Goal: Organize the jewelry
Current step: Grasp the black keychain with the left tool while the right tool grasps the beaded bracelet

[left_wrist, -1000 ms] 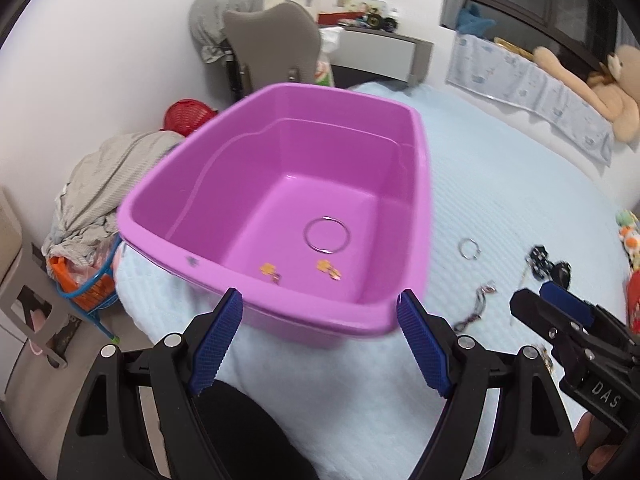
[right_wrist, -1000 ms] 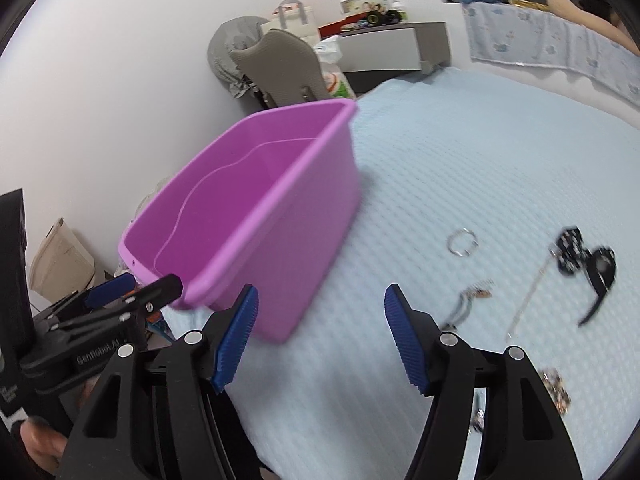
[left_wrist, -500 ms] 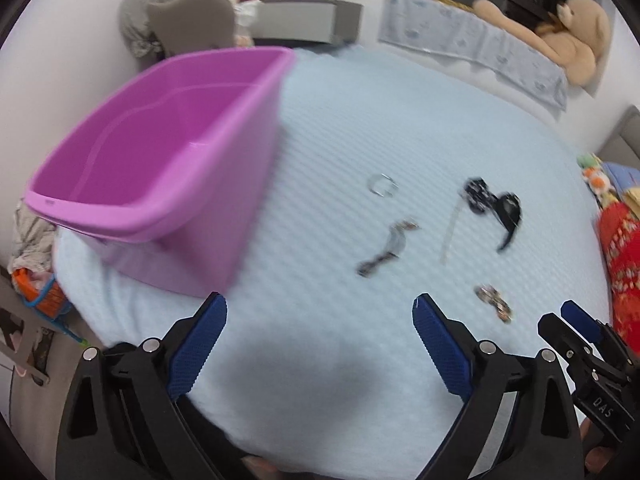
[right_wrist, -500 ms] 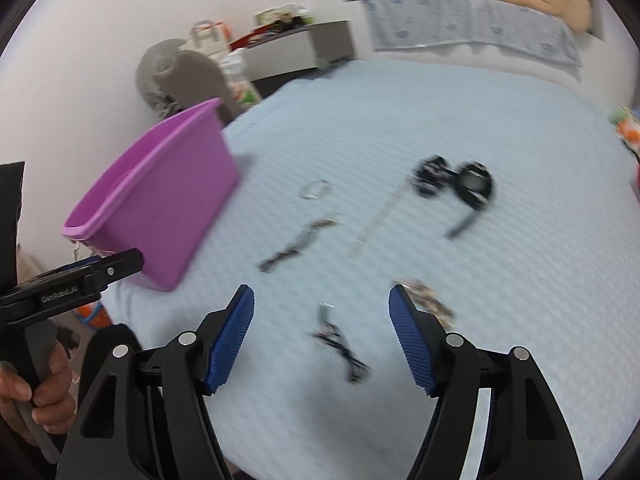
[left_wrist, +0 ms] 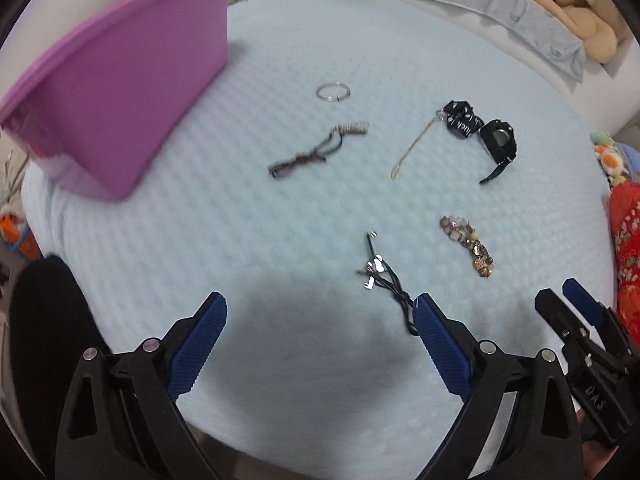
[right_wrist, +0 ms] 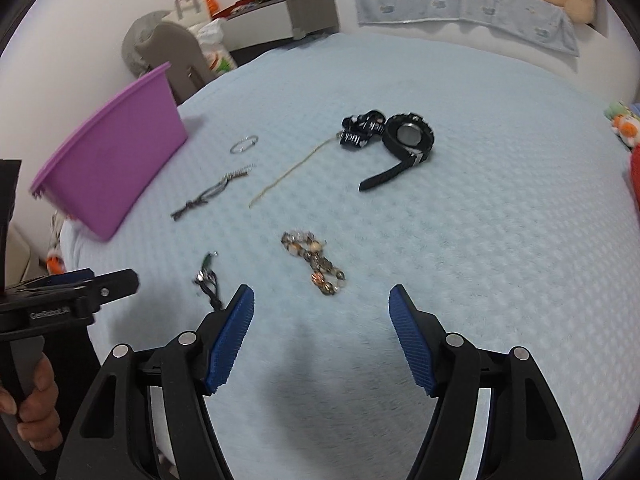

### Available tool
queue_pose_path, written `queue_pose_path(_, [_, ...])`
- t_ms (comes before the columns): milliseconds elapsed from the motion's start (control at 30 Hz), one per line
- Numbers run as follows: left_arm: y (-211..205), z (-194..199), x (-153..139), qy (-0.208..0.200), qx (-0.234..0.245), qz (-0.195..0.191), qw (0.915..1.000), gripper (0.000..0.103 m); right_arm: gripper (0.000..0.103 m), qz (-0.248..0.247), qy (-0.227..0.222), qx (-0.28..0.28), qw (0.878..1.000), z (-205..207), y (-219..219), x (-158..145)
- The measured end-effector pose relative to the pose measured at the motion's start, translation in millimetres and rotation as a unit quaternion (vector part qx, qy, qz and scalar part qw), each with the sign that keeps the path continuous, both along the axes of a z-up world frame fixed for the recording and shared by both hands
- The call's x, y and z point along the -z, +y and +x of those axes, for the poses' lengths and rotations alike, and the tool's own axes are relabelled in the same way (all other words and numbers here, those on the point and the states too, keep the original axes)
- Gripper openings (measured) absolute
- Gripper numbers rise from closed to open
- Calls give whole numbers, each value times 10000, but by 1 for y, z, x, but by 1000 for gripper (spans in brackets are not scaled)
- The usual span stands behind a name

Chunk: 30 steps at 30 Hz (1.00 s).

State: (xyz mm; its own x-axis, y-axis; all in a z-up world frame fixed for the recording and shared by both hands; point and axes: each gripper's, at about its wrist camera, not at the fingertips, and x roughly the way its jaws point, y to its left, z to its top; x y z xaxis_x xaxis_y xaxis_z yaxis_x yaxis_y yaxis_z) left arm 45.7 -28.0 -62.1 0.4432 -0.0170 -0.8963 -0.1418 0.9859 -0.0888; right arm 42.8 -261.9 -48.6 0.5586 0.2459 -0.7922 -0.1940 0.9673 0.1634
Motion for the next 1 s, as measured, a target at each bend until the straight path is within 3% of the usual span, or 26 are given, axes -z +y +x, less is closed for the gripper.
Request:
queue_pose_path(367, [-25,4,49,276,-535,267,9978,92,67,67,118,-491,9987,37,-1,35])
queue_pose_path(633, [-31,12,61,191,-1009,402,9939,92,67,-139,158,-859,9961,60,2,54])
queue_pose_path(767, [-38,17,68,188,-1082,415,9931,93,67,-352,174,-1129,9928,65,9,60])
queue_pose_path(1000, [-36,19,71,62,-1183,406,9921,94,67,-309,151,-1202,9922,74,15,67])
